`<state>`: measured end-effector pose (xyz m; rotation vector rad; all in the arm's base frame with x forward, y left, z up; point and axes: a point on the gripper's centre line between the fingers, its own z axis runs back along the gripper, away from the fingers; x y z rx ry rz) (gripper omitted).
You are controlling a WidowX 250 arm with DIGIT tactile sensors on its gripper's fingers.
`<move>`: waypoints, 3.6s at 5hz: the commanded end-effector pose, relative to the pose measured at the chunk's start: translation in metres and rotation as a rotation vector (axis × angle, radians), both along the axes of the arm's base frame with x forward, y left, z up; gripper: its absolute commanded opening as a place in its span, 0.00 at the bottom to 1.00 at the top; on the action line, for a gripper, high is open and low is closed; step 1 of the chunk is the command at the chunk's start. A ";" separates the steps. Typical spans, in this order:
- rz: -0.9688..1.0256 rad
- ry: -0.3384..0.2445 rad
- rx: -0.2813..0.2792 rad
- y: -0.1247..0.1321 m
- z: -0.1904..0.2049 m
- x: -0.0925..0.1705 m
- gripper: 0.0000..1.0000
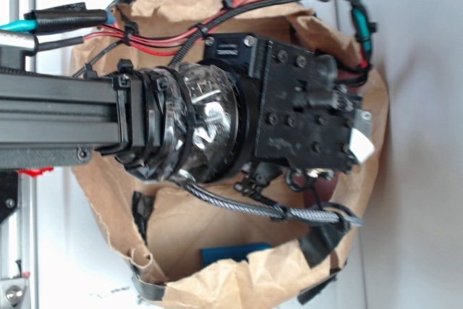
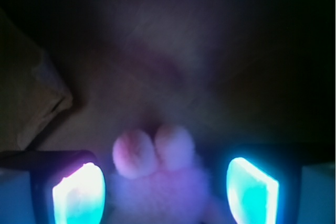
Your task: Grab the pink bunny.
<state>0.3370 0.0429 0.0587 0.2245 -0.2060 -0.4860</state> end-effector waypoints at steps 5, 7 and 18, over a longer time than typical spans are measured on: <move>0.005 -0.042 -0.052 0.017 -0.008 0.003 1.00; 0.019 -0.039 -0.038 0.018 -0.011 0.004 0.00; 0.682 -0.172 -0.162 -0.009 0.147 -0.054 0.00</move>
